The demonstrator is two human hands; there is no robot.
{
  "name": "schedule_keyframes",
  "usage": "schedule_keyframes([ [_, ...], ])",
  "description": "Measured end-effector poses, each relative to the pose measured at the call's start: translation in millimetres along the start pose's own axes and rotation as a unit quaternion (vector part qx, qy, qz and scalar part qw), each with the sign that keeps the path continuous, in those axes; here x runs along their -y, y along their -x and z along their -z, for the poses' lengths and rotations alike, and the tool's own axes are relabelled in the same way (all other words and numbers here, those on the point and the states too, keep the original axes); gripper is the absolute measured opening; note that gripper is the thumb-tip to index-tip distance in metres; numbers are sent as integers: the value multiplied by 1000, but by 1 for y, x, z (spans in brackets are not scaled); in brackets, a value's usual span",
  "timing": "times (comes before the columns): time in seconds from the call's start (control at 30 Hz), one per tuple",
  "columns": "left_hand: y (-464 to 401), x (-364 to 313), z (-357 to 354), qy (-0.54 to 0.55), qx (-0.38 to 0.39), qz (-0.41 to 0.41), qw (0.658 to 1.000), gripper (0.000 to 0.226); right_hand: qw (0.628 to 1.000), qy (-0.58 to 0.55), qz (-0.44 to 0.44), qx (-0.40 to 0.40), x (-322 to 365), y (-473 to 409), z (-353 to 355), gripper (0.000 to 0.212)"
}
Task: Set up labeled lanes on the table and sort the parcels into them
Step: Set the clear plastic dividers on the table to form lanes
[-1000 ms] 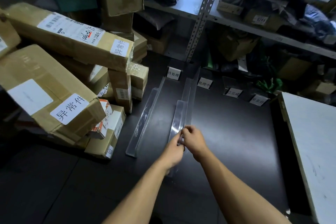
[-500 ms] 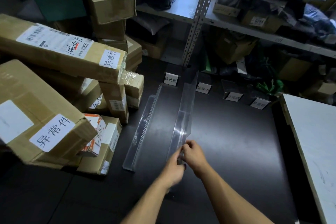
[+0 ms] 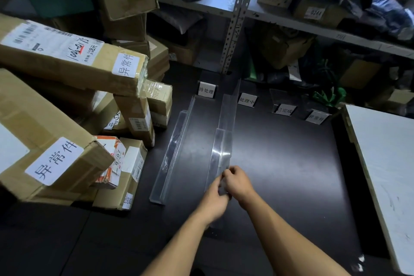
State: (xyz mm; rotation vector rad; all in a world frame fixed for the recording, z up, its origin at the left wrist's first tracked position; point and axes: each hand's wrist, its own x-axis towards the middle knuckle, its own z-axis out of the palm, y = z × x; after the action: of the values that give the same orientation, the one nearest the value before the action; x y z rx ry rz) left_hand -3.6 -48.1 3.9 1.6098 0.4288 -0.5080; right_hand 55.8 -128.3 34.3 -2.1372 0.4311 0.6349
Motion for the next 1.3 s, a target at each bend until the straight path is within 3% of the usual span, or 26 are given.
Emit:
schedule_keyframes([
  [0.3,-2,0,9,-15,-1,11,1000,63,1000,15,9,1,-1,4,5,20],
  [0.43,-1,-18,19,-21,-35,-18,999,57,989,61,87,-100,11,11,10,43],
  [0.53,4,-46,38,-3,-101,-71,992,40,967,73,189,-153,36,20,7,42],
  [0.63,14,-71,69,-46,-221,-151,963,28,969,46,220,-104,69,23,-7,39],
  [0.73,16,-76,101,-129,-318,-177,922,34,981,33,190,-10,94,21,-30,43],
  [0.83,6,-61,128,-174,-254,-47,950,58,988,0,135,69,108,16,-55,52],
  [0.93,-1,-38,142,-84,-107,59,989,68,991,2,99,93,114,9,-76,57],
  [1.1,-5,-27,148,-111,-47,25,992,41,991,-26,53,117,116,-2,-93,66],
  [1.3,-1,-36,151,-148,-85,35,985,45,991,-27,58,114,119,-2,-99,64],
])
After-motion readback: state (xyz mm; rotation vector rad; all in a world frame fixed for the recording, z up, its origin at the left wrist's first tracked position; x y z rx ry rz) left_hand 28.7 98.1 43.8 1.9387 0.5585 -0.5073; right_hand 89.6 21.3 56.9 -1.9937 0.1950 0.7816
